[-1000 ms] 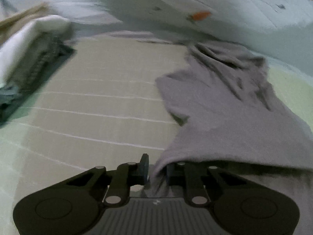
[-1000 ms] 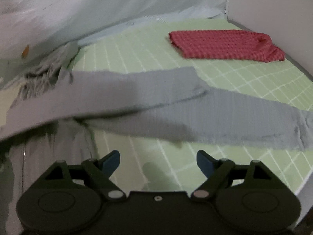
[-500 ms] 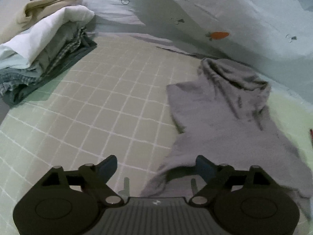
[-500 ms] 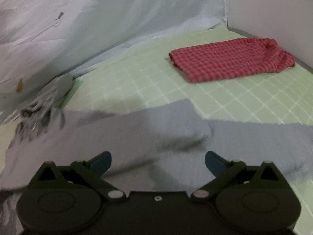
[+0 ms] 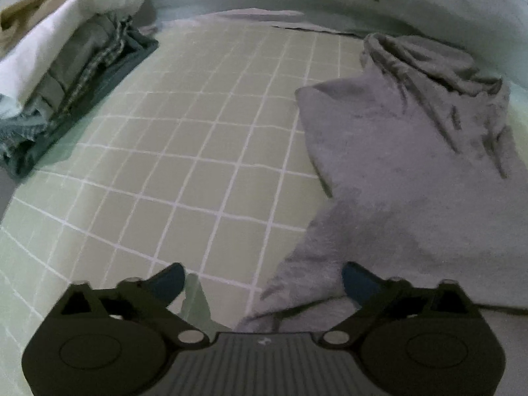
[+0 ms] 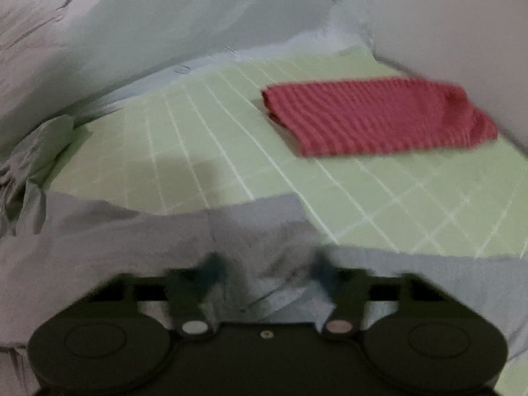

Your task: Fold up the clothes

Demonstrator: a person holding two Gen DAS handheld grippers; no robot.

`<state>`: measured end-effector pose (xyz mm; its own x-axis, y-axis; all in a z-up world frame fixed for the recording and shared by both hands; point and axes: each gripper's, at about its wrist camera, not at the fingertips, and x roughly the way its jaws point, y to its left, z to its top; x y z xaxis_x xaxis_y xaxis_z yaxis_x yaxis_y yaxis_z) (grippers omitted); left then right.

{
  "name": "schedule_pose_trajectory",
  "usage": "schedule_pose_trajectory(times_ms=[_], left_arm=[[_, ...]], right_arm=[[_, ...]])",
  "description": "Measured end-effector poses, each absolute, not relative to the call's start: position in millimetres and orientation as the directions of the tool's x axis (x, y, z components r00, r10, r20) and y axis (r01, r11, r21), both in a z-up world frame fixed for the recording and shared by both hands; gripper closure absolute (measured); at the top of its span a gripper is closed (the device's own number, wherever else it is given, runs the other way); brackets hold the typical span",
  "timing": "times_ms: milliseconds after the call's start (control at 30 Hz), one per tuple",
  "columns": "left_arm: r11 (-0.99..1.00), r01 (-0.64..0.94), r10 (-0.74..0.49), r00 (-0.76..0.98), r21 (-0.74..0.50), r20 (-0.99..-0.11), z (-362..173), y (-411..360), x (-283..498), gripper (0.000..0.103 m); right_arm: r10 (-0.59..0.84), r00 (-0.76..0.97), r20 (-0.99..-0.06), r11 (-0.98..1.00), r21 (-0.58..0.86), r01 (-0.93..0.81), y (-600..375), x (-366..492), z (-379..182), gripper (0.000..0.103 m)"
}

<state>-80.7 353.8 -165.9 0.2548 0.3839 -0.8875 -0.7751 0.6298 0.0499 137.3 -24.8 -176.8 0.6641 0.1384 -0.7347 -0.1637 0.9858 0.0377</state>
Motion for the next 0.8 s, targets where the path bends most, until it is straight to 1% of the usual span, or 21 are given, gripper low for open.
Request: schedule_pose_trajectory(times_ms=[67,100,200,267,333,400,467,533,567,600,633,667,700,733,800], left_arm=[[0.629,-0.775,0.39,0.251,0.057,-0.886,-167.0,353.4,-80.1,0.0],[0.629,-0.775,0.393,0.249,0.061,-0.885,-167.5,353.2,-79.8,0.0],[0.626,-0.777,0.399,0.244,0.068,-0.884,-169.2,353.0,-79.0,0.0],[0.611,-0.791,0.383,0.249,0.042,-0.89,-170.3,355.9,-79.9,0.0],[0.596,-0.802,0.368,0.253,0.019,-0.895,-171.1,358.3,-80.8,0.0],[0.6,-0.799,0.377,0.248,0.031,-0.892,-168.9,355.8,-80.8,0.0],[0.603,-0.796,0.386,0.244,0.043,-0.89,-166.6,353.3,-80.8,0.0],[0.607,-0.793,0.394,0.24,0.055,-0.887,-164.3,350.8,-80.9,0.0],[0.608,-0.792,0.398,0.238,0.061,-0.886,-163.2,349.6,-80.9,0.0],[0.61,-0.79,0.403,0.236,0.067,-0.884,-162.1,348.3,-80.9,0.0],[0.611,-0.788,0.407,0.234,0.073,-0.883,-161.0,347.1,-80.9,0.0],[0.613,-0.787,0.411,0.232,0.078,-0.881,-159.8,345.9,-80.9,0.0],[0.614,-0.785,0.416,0.232,0.083,-0.879,-158.0,344.4,-81.6,0.0],[0.614,-0.785,0.424,0.241,0.082,-0.873,-153.6,341.9,-84.9,0.0],[0.608,-0.792,0.423,0.256,0.063,-0.869,-144.9,339.6,-89.3,0.0]], right_arm=[[0.139,0.677,-0.722,0.982,0.012,-0.188,-19.3,136.4,-171.8,0.083],[0.178,0.678,-0.713,0.978,0.049,-0.205,-18.5,136.7,-167.8,0.087],[0.282,0.669,-0.687,0.958,0.166,-0.233,-10.2,137.8,-156.2,0.088],[0.35,0.662,-0.663,0.936,0.225,-0.27,0.8,136.7,-148.2,0.088],[0.44,0.631,-0.639,0.896,0.26,-0.361,24.6,132.6,-140.2,0.089],[0.527,0.586,-0.616,0.842,0.283,-0.46,51.3,123.6,-135.3,0.089],[0.536,0.542,-0.647,0.823,0.256,-0.507,69.7,115.1,-142.2,0.088],[0.541,0.498,-0.678,0.8,0.231,-0.554,88.1,106.6,-149.1,0.07],[0.542,0.476,-0.693,0.787,0.219,-0.577,97.3,102.3,-152.6,0.046],[0.542,0.454,-0.708,0.773,0.207,-0.6,106.5,98.1,-156.0,0.032],[0.541,0.431,-0.722,0.758,0.196,-0.622,115.7,93.8,-159.5,0.028],[0.54,0.413,-0.733,0.744,0.186,-0.642,123.2,89.8,-162.1,0.02],[0.553,0.431,-0.713,0.742,0.186,-0.644,117.0,88.1,-157.9,0.005],[0.562,0.45,-0.695,0.744,0.186,-0.642,110.4,86.8,-154.3,0.0],[0.518,0.499,-0.694,0.796,0.178,-0.579,91.7,93.7,-156.9,0.0]])
